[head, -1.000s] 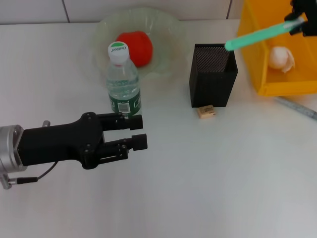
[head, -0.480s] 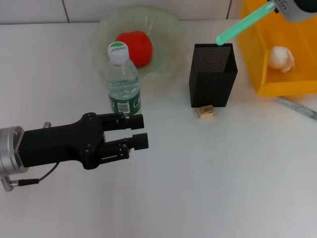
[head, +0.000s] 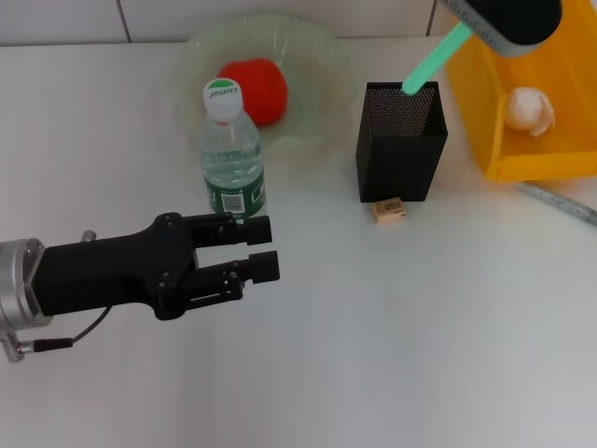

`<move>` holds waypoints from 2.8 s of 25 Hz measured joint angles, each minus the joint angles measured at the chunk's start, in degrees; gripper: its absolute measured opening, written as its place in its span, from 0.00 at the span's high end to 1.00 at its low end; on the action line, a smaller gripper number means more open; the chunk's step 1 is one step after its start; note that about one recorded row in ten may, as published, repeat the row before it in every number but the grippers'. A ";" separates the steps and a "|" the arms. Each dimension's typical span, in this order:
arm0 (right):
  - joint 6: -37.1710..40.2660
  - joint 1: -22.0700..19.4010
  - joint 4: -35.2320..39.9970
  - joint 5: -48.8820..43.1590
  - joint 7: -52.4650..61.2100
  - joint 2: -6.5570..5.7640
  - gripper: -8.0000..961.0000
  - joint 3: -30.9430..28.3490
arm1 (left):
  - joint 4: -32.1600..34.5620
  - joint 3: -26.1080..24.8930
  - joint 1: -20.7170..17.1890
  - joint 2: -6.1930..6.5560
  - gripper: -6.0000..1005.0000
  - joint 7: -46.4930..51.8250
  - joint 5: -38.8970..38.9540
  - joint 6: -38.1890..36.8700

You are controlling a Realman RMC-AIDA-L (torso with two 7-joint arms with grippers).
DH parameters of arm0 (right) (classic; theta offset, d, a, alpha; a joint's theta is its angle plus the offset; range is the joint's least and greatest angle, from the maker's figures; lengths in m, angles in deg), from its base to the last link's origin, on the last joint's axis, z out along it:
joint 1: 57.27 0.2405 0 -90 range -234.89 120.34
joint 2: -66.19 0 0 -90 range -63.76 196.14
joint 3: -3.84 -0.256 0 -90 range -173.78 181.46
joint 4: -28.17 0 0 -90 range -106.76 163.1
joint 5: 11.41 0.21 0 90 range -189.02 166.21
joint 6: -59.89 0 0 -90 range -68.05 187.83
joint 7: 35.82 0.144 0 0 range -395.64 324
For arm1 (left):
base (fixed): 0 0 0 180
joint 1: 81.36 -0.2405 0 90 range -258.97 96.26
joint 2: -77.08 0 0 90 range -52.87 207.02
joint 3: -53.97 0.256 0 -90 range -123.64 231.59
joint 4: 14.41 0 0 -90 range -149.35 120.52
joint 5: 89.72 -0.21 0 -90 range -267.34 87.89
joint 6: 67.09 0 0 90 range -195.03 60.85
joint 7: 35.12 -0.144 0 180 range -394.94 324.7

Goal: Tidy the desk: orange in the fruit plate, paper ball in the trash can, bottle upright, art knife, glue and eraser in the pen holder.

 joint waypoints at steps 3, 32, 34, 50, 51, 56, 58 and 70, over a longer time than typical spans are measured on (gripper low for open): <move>-0.99 1.55 -2.68 -0.02 1.29 0.13 0.81 4.72 | 0.00 -0.03 -0.35 -0.09 0.47 -0.03 0.00 0.00; -6.57 6.54 -12.40 0.05 8.28 2.86 0.49 17.73 | -0.08 -0.09 -0.54 -0.44 0.47 -0.55 -0.01 0.01; -6.39 6.00 -11.26 0.07 8.29 2.45 0.45 15.20 | -0.08 -0.09 -0.56 -0.48 0.47 -0.50 -0.01 -0.03; 4.29 -15.04 15.73 17.07 4.79 2.27 0.34 -36.29 | -0.09 -2.13 0.05 0.72 0.47 0.06 -0.27 0.40; 5.38 -16.84 16.43 19.32 4.89 2.96 0.34 -39.65 | -0.08 -2.10 0.10 0.95 0.47 0.06 -0.35 0.51; 10.51 -28.46 17.48 34.91 9.08 5.05 0.34 -52.87 | -0.04 -1.73 0.14 2.14 0.47 1.47 -0.67 0.53; 12.02 -33.34 15.88 41.02 10.13 5.41 0.34 -54.97 | -0.03 -1.67 0.10 2.41 0.47 2.14 -1.34 0.66; 13.01 -52.01 -10.17 54.99 -0.34 6.80 0.35 -62.42 | 0.61 -1.57 2.28 0.91 0.46 4.39 -10.05 7.22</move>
